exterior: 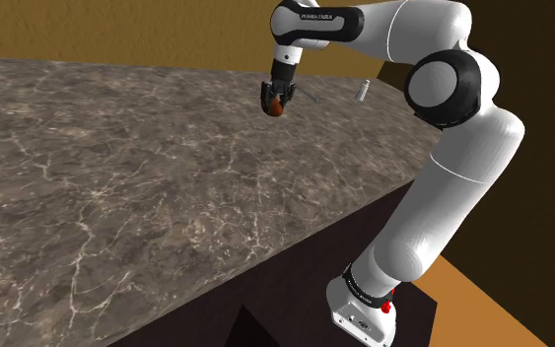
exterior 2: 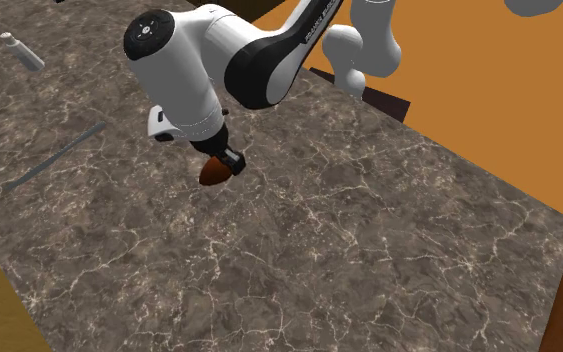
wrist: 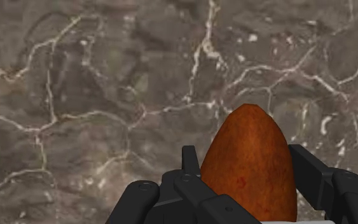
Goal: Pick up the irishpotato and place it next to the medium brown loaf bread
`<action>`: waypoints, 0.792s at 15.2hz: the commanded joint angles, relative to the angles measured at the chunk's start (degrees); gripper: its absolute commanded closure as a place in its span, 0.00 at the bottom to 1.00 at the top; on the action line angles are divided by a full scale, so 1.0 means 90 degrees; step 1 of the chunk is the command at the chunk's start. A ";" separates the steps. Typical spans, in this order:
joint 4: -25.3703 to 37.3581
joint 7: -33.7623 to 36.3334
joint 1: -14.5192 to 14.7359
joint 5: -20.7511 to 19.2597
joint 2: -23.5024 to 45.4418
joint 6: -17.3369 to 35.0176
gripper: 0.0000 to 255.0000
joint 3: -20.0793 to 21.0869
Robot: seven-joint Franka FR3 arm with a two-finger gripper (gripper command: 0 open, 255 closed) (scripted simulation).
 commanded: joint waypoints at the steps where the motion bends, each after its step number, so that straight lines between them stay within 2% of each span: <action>1: 0.0195 0.0006 -0.0001 0.0000 0.0009 -0.0189 1.00 0.0000; 12: 0.1235 0.0013 -0.0021 0.0011 0.0083 -0.1156 1.00 -0.0011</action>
